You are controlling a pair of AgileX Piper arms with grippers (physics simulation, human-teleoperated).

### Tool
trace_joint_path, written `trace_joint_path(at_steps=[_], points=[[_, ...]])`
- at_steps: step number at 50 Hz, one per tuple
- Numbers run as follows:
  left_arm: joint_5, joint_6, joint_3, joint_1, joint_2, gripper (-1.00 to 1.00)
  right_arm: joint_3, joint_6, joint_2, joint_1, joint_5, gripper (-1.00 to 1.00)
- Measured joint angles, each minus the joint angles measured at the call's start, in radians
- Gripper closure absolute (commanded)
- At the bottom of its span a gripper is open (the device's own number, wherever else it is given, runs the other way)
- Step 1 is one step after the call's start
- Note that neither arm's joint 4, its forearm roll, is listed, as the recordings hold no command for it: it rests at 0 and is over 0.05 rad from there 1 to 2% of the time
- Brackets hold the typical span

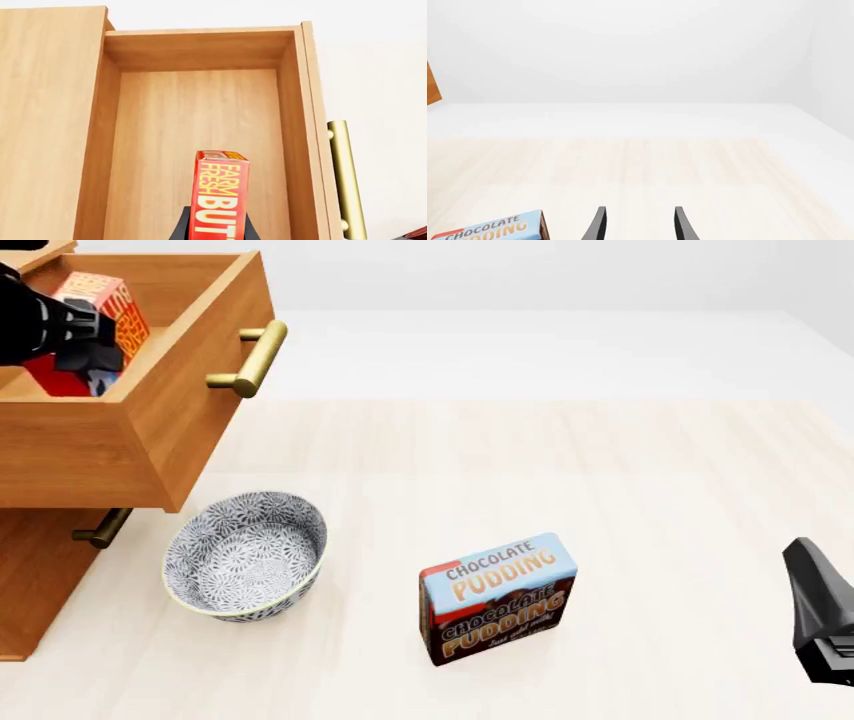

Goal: Put the butter at the back in the top drawer of the cabinet and close it.

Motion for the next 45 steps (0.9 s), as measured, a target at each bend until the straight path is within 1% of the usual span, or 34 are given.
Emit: trace_joint_path(at_steps=[45], points=[[-0.035,0.005,0.047,0.034,0.021,1.0,0.0,0.0,0.0,0.0,0.0,-1.0]])
